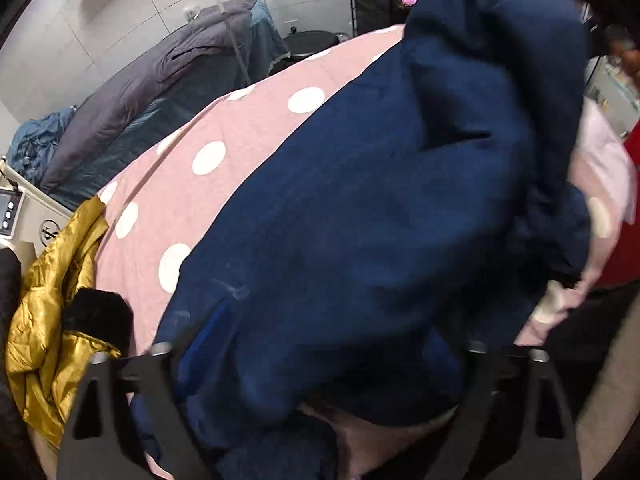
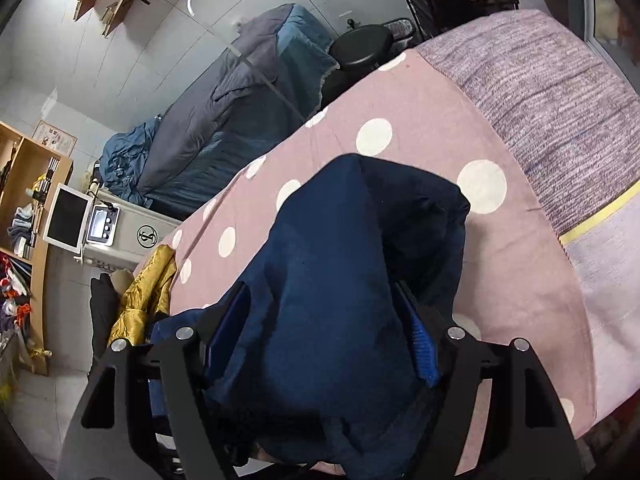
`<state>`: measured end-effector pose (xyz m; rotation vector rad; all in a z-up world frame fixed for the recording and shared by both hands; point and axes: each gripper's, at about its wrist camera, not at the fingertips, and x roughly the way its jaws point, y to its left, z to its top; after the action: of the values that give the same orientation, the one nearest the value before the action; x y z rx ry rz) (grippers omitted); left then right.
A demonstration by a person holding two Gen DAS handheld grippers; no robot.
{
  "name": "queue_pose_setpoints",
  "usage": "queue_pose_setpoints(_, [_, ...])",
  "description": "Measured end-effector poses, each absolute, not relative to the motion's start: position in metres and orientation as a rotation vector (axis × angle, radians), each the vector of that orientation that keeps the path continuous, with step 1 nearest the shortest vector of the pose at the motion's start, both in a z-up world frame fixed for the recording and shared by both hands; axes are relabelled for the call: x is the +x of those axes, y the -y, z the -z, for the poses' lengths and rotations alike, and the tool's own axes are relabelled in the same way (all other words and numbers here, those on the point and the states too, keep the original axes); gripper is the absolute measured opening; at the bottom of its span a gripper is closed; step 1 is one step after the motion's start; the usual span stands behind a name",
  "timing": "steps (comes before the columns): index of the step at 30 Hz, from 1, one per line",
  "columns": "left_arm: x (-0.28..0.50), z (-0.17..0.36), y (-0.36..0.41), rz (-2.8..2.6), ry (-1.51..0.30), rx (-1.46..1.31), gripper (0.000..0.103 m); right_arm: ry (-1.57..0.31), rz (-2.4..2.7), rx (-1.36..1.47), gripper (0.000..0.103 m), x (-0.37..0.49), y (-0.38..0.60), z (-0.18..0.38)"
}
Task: Fold large clothes
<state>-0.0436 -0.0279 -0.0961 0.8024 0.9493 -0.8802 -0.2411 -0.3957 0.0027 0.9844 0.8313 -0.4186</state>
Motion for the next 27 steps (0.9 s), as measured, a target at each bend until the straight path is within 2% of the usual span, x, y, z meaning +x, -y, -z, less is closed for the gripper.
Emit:
queue_pose_setpoints(2, [-0.024, 0.097, 0.042, 0.857, -0.945, 0.784, 0.038, -0.812, 0.427, 1.013, 0.072, -0.244, 0.397, -0.004])
queue_pose_setpoints(3, [-0.01, 0.092, 0.049, 0.835, -0.93, 0.752, 0.034, -0.805, 0.426, 1.025, 0.072, -0.245, 0.398, -0.004])
queue_pose_setpoints(7, [0.077, 0.074, 0.085, 0.729, -0.905, 0.632, 0.027, -0.814, 0.429, 0.983, 0.072, -0.242, 0.393, -0.005])
queue_pose_setpoints(10, [0.152, 0.063, 0.117, 0.613, -0.894, 0.567, 0.027, -0.83, 0.414, 0.931, 0.072, -0.234, 0.384, -0.007])
queue_pose_setpoints(14, [0.252, 0.082, 0.151, 0.516, -1.137, 0.387, 0.031, -0.823, 0.379, 0.876, 0.076, -0.219, 0.366, -0.012])
queue_pose_setpoints(15, [0.265, 0.09, 0.158, 0.499, -1.187, 0.385, 0.032, -0.828, 0.381, 0.854, 0.077, -0.216, 0.363, -0.013])
queue_pose_setpoints(16, [0.278, 0.103, 0.163, 0.474, -1.252, 0.388, 0.041, -0.831, 0.39, 0.815, 0.077, -0.212, 0.357, -0.016])
queue_pose_setpoints(17, [0.286, 0.111, 0.165, 0.455, -1.311, 0.379, 0.056, -0.824, 0.394, 0.795, 0.077, -0.21, 0.354, -0.019])
queue_pose_setpoints(19, [0.299, 0.124, 0.154, 0.474, -1.461, 0.255, 0.062, -0.73, 0.423, 0.762, 0.077, -0.215, 0.35, -0.035])
queue_pose_setpoints(21, [0.296, 0.112, 0.143, 0.538, -1.457, 0.15, 0.062, -0.629, 0.432, 0.777, 0.077, -0.223, 0.354, -0.048])
queue_pose_setpoints(23, [0.29, 0.093, 0.128, 0.617, -1.405, 0.095, 0.065, -0.663, 0.439, 0.783, 0.079, -0.221, 0.361, -0.048])
queue_pose_setpoints(26, [0.28, 0.068, 0.095, 0.705, -1.35, -0.05, 0.08, -0.862, 0.399, 0.733, 0.079, -0.203, 0.357, -0.027])
queue_pose_setpoints(27, [0.275, 0.06, 0.081, 0.725, -1.327, -0.094, 0.089, -0.911, 0.37, 0.714, 0.079, -0.199, 0.35, -0.019])
